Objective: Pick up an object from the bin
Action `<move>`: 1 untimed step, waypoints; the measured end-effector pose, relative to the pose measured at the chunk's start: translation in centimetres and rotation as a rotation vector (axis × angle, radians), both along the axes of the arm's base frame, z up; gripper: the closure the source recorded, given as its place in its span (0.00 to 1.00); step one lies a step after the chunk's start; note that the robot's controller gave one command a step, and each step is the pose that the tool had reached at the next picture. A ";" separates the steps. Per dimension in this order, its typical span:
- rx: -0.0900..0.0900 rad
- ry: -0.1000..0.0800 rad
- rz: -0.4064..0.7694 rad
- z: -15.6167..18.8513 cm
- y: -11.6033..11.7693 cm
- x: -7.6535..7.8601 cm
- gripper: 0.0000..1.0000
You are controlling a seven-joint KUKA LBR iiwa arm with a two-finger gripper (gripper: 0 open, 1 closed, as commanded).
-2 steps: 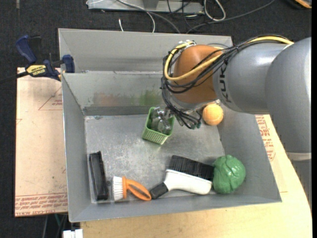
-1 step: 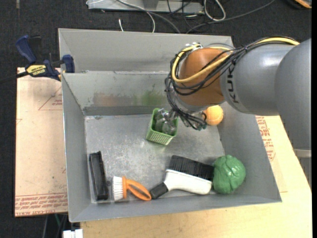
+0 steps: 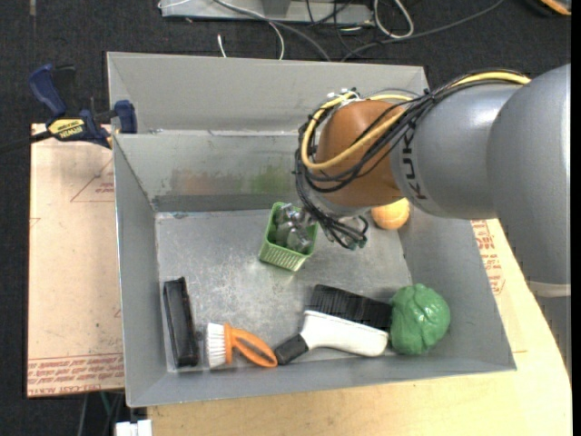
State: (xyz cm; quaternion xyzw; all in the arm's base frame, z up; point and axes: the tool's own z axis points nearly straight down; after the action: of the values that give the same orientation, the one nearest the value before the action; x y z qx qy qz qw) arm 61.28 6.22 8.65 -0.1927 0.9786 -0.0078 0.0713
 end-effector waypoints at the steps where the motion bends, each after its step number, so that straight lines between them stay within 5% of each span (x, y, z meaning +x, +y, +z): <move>1: 0.005 -0.008 0.087 -0.1 -3.8 1.3 1.00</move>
Offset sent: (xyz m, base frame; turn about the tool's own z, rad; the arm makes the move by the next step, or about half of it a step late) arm 0.0014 0.0733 0.0636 -0.0362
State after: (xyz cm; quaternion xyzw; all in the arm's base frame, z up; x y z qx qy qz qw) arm 62.57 2.46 8.54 -0.2350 0.9690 -0.0031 0.0758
